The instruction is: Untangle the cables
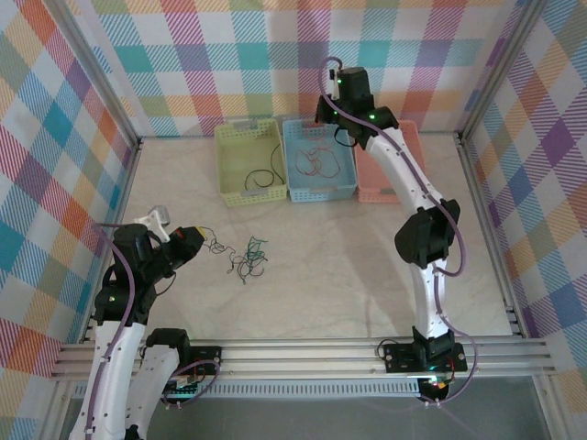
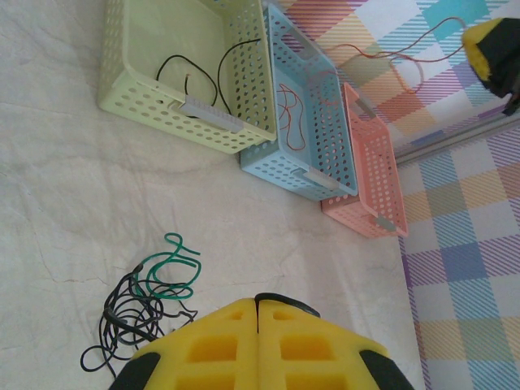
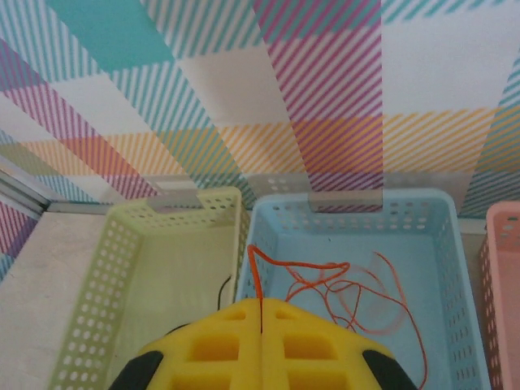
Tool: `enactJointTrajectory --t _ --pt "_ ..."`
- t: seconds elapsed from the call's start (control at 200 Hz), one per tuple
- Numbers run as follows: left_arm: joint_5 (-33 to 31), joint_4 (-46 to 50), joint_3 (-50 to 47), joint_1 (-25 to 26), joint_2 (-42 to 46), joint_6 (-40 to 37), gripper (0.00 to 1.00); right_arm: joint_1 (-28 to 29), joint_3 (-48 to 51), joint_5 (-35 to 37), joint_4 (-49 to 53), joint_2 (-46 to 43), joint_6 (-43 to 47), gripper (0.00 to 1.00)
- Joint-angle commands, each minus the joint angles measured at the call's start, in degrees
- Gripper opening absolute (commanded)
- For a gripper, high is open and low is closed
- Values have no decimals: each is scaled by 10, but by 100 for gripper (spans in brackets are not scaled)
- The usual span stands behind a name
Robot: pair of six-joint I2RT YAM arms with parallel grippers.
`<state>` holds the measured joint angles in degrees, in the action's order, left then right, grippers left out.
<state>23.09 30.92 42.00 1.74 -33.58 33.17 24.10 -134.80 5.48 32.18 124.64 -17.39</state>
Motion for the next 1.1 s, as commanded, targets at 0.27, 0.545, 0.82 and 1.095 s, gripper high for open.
enactJointTrajectory --t 0.27,0.545,0.82,1.095 --pt "15 -20 -5 2 -4 -8 0 1 137 -39 -85 -5 -24 6" --pt "47 -36 5 2 -12 0 0 5 210 -96 -93 -75 32 50" --pt "133 -121 7 18 -46 41 0 38 574 -301 -335 -330 104 50" --pt "99 -124 91 127 -154 24 0 177 781 -356 -396 -491 226 60"
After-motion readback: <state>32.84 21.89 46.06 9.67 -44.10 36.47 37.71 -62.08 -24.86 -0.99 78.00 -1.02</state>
